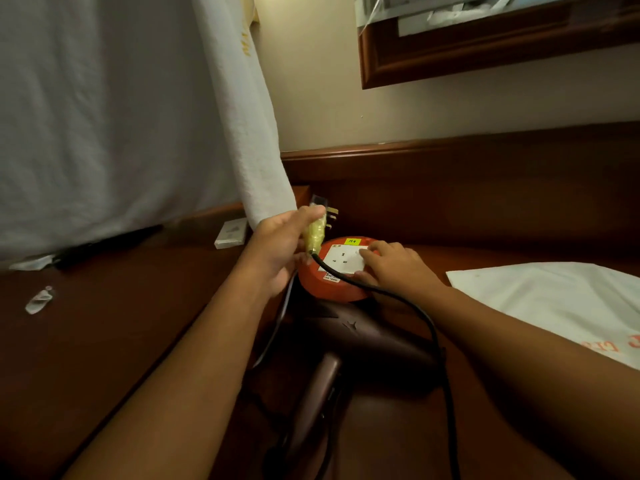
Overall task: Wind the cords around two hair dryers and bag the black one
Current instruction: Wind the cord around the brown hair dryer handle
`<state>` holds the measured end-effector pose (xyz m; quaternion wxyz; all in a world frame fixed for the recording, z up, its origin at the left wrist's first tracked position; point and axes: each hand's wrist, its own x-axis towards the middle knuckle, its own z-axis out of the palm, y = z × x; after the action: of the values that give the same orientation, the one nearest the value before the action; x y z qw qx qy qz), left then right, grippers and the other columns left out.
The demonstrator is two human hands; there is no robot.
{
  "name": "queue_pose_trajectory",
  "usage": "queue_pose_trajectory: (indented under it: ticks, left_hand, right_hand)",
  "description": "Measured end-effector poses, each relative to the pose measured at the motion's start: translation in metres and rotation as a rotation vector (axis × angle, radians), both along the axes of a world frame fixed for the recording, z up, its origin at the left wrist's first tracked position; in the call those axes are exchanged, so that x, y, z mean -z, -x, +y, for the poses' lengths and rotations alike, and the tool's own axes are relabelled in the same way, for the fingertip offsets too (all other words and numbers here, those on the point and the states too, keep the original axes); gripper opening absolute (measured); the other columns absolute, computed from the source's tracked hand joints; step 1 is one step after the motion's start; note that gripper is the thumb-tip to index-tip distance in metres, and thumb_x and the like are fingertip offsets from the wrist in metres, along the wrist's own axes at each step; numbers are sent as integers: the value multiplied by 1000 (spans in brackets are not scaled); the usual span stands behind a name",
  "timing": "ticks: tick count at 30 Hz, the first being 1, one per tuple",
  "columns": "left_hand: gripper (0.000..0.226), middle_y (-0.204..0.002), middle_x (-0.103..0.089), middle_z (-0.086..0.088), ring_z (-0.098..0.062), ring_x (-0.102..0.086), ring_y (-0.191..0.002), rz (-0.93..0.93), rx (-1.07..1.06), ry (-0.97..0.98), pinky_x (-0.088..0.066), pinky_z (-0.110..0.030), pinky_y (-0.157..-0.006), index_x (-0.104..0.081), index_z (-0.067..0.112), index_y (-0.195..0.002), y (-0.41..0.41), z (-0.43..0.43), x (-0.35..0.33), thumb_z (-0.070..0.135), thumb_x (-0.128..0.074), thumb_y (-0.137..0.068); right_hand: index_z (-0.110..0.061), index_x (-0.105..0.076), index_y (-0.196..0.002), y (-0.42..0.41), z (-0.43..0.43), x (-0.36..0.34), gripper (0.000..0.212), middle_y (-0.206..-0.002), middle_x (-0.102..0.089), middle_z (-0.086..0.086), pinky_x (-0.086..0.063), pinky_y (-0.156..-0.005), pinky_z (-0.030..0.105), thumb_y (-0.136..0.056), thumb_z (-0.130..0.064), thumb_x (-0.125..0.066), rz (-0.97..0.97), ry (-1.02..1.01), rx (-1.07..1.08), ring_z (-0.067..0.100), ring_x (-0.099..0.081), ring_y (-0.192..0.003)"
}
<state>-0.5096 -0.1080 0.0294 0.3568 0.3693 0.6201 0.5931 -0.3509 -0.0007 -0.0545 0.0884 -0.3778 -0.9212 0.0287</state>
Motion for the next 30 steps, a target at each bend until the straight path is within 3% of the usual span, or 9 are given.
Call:
queue_pose_trajectory:
  ticks: [2, 5, 7, 8, 11, 15, 20, 27, 30]
  left_hand:
    - [21, -70, -62, 0, -10, -58, -55, -188, 18, -66, -42, -23, -44, -69, 15, -100, 1, -28, -2, 31, -75, -87]
    - [30, -77, -66, -2, -10, -60, -55, -310, 33, -108, -46, -24, -48, -67, 14, -111, 1, -66, 0, 32, -73, -87]
    - [27, -73, -67, -1, -11, -62, -54, -325, 29, -98, -47, -22, -46, -67, 11, -110, -3, -86, 4, 31, -69, -90]
    - [25, -70, -67, 0, -10, -62, -54, -335, 24, -94, -47, -22, -45, -66, 11, -108, -6, -95, 5, 30, -68, -92]
    - [22, -64, -67, 3, -9, -62, -53, -359, 12, -70, -46, -21, -44, -65, 13, -104, -14, -115, 11, 31, -68, -92]
    - [24, -66, -69, 2, -9, -63, -55, -401, -14, -51, -45, -21, -47, -65, 14, -106, -12, -136, 18, 32, -70, -90]
    - [30, -80, -70, -5, -13, -60, -56, -433, 11, -37, -43, -27, -60, -68, 13, -109, -18, -142, 19, 32, -74, -86]
    - [36, -89, -63, -9, -16, -53, -56, -325, 167, 81, -44, -27, -46, -68, 10, -112, -75, -92, 25, 35, -71, -87]
    - [28, -81, -57, -6, -14, -48, -55, -331, 247, 144, -39, -21, -40, -65, 12, -107, -101, -74, 29, 35, -64, -92]
  right_hand:
    - [-25, -48, -141, -13, -24, -5, 57, -144, -45, 4, -38, -104, 45, -96, -60, -43, 123, 63, -82, 27, -41, -130]
    - [-34, -56, -128, -32, -66, -10, 56, -128, -60, -8, -50, -92, 32, -88, -72, -47, 229, 337, -220, 12, -58, -111]
    - [-39, -51, -128, -40, -85, -10, 61, -121, -60, -12, -55, -87, 35, -82, -79, -51, 195, 377, -266, 5, -59, -102]
    - [-41, -42, -138, -43, -91, -9, 72, -130, -55, -10, -54, -92, 37, -78, -78, -57, 141, 358, -262, 8, -56, -109]
    - [-36, -7, -155, -46, -104, -1, 106, -152, -32, -3, -50, -99, 39, -75, -55, -74, 24, 277, -173, 22, -48, -125]
    - [-37, -13, -154, -67, -123, -1, 92, -148, -41, -1, -52, -96, 37, -81, -39, -70, 137, 185, -141, 23, -53, -119]
    - [-31, -19, -156, -159, -137, -18, 97, -142, -48, -2, -49, -93, 38, -76, -42, -75, 294, 86, 101, 22, -55, -116]
    - [-32, -17, -156, -297, -152, -38, 104, -147, -45, -2, -50, -91, 42, -74, -44, -79, 228, -19, 488, 26, -55, -120]
    - [-32, -15, -156, -340, -161, -33, 104, -146, -46, -2, -50, -89, 43, -74, -46, -78, 222, -10, 574, 25, -55, -118]
